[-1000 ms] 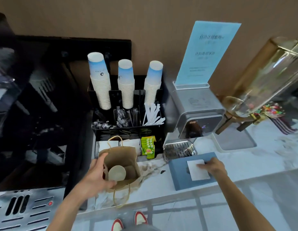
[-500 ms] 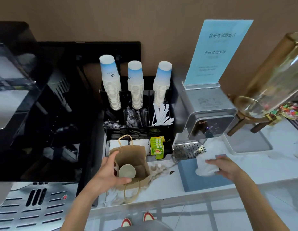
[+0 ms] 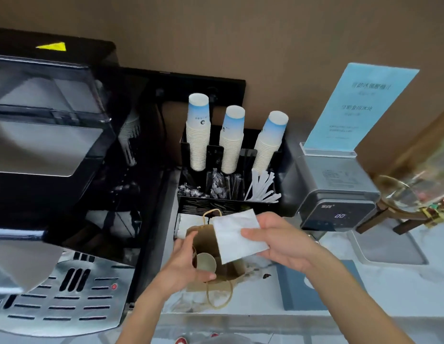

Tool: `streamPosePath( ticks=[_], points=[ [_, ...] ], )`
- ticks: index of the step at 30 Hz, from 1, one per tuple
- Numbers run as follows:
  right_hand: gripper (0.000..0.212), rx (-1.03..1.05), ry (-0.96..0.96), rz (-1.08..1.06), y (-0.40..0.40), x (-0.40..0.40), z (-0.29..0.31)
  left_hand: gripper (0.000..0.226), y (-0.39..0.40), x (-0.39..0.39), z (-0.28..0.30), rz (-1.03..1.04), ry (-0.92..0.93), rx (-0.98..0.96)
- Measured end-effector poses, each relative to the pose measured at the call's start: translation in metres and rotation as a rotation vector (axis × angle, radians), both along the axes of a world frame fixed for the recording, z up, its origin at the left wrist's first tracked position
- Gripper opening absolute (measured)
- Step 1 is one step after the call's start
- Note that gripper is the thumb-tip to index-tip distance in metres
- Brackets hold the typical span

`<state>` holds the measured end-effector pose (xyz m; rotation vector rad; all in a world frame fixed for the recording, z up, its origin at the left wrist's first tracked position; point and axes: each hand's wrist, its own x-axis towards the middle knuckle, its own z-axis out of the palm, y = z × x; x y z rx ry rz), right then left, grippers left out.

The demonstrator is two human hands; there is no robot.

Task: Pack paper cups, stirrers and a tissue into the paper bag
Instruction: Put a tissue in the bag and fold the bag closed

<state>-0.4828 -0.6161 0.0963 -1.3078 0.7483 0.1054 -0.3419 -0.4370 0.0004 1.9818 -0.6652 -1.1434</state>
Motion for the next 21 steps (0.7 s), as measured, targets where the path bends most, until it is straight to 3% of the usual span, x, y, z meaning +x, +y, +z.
streamPosePath(
  ticks=[5,9,15,21],
  points=[
    [0.015,-0.406,0.317,0.380,0.026,0.046,-0.019,0.122,-0.002,-0.004,-0.005,0.033,-0.013,-0.018],
    [0.038,-0.684,0.542,0.623,0.036,0.080,-0.056,0.123,-0.003,-0.006,-0.008,0.013,-0.054,0.017],
    [0.033,-0.864,0.762,0.796,0.040,0.103,-0.104,0.117,-0.005,-0.010,-0.011,0.004,-0.070,0.004],
    [0.036,-0.819,0.875,0.879,0.033,0.115,-0.134,0.119,-0.003,-0.011,-0.014,-0.018,-0.078,0.004]
  ],
)
